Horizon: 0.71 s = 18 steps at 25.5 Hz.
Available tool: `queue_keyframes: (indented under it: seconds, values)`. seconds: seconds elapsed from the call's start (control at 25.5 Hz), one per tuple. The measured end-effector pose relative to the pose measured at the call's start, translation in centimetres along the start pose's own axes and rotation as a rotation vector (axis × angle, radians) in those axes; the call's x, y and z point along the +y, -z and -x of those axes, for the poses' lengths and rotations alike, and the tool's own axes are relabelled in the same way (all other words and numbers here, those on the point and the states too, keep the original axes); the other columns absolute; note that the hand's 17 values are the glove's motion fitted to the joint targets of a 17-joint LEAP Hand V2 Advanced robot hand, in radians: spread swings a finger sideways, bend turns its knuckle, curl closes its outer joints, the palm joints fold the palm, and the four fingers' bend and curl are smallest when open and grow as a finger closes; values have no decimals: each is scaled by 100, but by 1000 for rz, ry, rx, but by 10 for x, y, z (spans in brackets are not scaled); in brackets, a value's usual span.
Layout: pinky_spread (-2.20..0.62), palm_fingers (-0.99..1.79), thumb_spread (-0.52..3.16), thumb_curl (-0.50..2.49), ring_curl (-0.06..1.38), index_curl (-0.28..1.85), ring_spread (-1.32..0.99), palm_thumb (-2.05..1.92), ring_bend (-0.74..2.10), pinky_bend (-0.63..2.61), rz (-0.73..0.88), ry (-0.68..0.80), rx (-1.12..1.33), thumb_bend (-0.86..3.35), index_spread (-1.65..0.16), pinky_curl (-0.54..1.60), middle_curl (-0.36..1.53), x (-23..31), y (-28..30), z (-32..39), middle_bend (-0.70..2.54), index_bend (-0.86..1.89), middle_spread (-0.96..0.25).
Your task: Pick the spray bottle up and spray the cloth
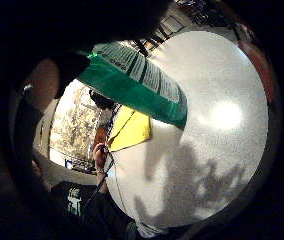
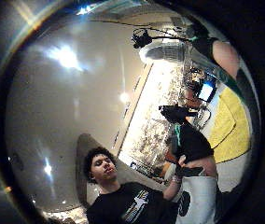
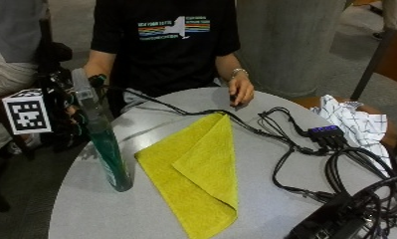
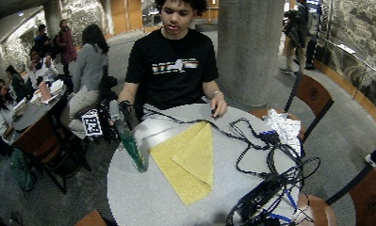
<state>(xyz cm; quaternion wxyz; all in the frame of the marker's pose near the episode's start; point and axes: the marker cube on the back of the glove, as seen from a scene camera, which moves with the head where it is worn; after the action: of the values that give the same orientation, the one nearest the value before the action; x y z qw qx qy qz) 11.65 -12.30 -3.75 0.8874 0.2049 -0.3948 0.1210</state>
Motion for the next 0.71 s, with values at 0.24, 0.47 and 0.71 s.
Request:
queue_keyframes:
  seconds: [0.24,0.47,0.71]
  values:
    - [16,57,94,49,35,31,-9,87,23,54,13,0,3,-4,-37,33,43,0,-1,0,24,13,-6]
    - [19,56,99,47,34,29,-9,84,23,53,10,-3,15,-3,-39,32,42,-4,-2,-2,22,13,-6]
    - [20,53,101,46,34,28,-9,83,24,52,18,-42,94,-2,-39,31,41,-16,-6,-12,21,12,-6]
